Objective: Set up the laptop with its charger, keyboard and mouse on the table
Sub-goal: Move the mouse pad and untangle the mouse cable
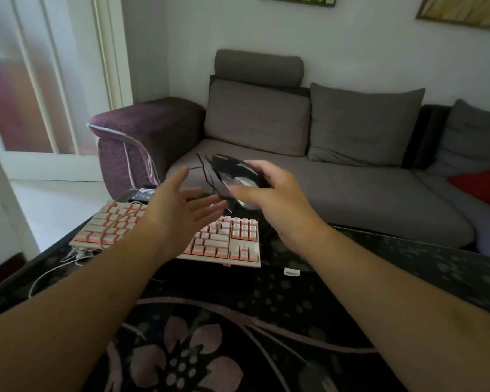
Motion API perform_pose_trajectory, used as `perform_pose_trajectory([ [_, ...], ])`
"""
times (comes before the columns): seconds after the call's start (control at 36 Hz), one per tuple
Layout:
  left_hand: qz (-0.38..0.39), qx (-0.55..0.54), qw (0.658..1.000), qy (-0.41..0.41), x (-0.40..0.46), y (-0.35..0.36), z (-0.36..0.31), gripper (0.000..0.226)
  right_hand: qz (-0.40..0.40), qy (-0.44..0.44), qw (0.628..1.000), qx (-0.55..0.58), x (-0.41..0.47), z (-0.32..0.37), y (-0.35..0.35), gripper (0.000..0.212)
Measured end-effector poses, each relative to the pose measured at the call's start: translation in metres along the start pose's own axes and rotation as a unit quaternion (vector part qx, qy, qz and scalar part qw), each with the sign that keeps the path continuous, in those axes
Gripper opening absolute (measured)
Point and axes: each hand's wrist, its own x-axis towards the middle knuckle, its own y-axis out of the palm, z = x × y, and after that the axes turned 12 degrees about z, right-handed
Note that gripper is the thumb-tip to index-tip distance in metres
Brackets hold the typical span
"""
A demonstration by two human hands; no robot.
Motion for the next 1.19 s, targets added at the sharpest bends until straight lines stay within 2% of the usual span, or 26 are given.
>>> perform_pose_trajectory([
  [0.06, 0.099, -0.030, 0.994, -0.037, -0.014, 0.018, -0.003, 0.077, 0.023, -0.014, 0.999, -0.035, -0.030, 0.011, -0.012, 0.050],
  [0.11, 0.129, 0.016, 0.991, -0.029, -0.027, 0.046, -0.005, 0.061, 0.038, -0.011, 0.995, -0.089, -0.058, 0.018, -0.020, 0.056],
  [0.19, 0.114, 0.053, 0.992, 0.024, -0.039, 0.087, -0.009, 0.035, 0.038, 0.039, 0.988, -0.146, -0.098, 0.015, -0.027, 0.058],
  [0.28, 0.102, 0.077, 0.991, 0.037, -0.048, 0.113, -0.015, 0.015, 0.047, 0.138, 0.979, -0.141, -0.142, 0.007, -0.035, 0.058],
  [0.33, 0.061, 0.089, 0.993, 0.050, -0.052, 0.124, -0.023, 0.016, 0.065, 0.211, 0.967, -0.123, -0.172, 0.002, -0.043, 0.060],
  [0.39, 0.023, 0.092, 0.993, 0.072, -0.056, 0.131, -0.031, 0.018, 0.049, 0.276, 0.956, -0.091, -0.198, -0.004, -0.054, 0.054],
  [0.47, -0.003, 0.100, 0.991, 0.091, -0.061, 0.139, -0.042, 0.023, -0.042, 0.382, 0.922, -0.035, -0.229, -0.024, -0.073, 0.044],
  [0.56, -0.004, 0.210, 0.976, 0.060, -0.074, 0.151, -0.037, 0.030, -0.105, 0.407, 0.907, -0.023, -0.256, -0.034, -0.086, 0.059],
  [0.61, 0.038, 0.376, 0.926, 0.013, -0.087, 0.159, -0.022, 0.027, -0.123, 0.356, 0.926, -0.012, -0.267, -0.028, -0.089, 0.050],
  [0.69, 0.182, 0.567, 0.803, -0.030, -0.103, 0.165, 0.008, 0.028, -0.104, 0.205, 0.973, -0.037, -0.279, -0.012, -0.092, 0.057],
  [0.78, 0.331, 0.601, 0.723, -0.080, -0.121, 0.177, 0.033, 0.026, -0.015, 0.071, 0.995, -0.071, -0.287, 0.001, -0.094, 0.063],
  [0.83, 0.386, 0.594, 0.701, -0.078, -0.131, 0.190, 0.044, 0.025, 0.055, 0.023, 0.997, -0.044, -0.291, 0.006, -0.093, 0.066],
  [0.92, 0.427, 0.556, 0.712, -0.041, -0.141, 0.208, 0.051, 0.023, 0.135, 0.005, 0.991, -0.010, -0.294, 0.007, -0.088, 0.071],
  [1.03, 0.436, 0.451, 0.778, 0.002, -0.148, 0.232, 0.053, 0.023, 0.220, 0.031, 0.974, -0.029, -0.296, 0.008, -0.083, 0.069],
  [1.08, 0.420, 0.391, 0.818, 0.032, -0.149, 0.240, 0.052, 0.019, 0.206, 0.064, 0.974, -0.066, -0.297, 0.004, -0.084, 0.069],
  [1.19, 0.367, 0.235, 0.899, 0.044, -0.145, 0.251, 0.051, 0.018, 0.084, 0.127, 0.980, -0.130, -0.312, -0.005, -0.107, 0.059],
])
